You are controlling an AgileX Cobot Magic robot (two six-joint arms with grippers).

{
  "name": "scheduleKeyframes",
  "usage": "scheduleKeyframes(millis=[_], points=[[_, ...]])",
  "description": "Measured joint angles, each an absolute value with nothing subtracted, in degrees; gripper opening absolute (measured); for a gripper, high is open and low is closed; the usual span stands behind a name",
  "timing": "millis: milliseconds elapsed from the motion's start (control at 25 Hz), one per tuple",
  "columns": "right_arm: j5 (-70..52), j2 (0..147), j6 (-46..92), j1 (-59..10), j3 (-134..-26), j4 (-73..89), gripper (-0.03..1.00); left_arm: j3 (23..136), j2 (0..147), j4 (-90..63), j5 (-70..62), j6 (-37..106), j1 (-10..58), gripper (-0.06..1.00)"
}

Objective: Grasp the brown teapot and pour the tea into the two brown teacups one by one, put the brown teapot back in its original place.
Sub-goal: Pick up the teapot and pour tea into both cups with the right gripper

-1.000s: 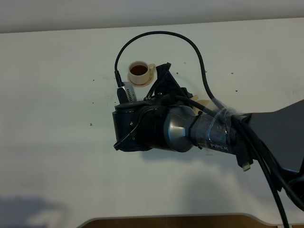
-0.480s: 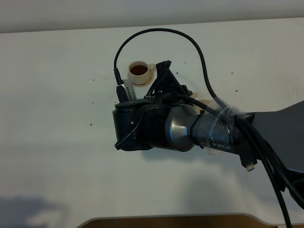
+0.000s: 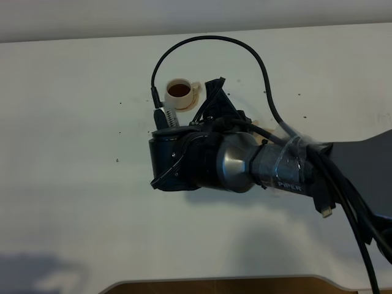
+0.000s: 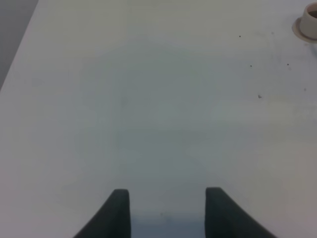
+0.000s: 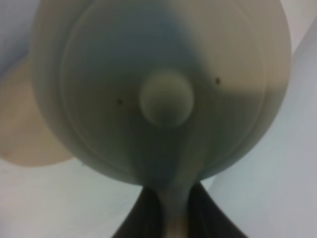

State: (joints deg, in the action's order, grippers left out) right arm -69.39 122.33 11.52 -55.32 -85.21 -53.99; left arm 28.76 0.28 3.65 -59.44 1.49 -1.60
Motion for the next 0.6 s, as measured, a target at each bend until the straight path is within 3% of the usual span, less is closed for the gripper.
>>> scheduleKeyframes(millis=[600], points=[[-69.4,122.4,13.4,-54.2,-85.2,-54.5,0.12,28.8,0.3,3.6,-59.4,1.5,-1.6,0.37]])
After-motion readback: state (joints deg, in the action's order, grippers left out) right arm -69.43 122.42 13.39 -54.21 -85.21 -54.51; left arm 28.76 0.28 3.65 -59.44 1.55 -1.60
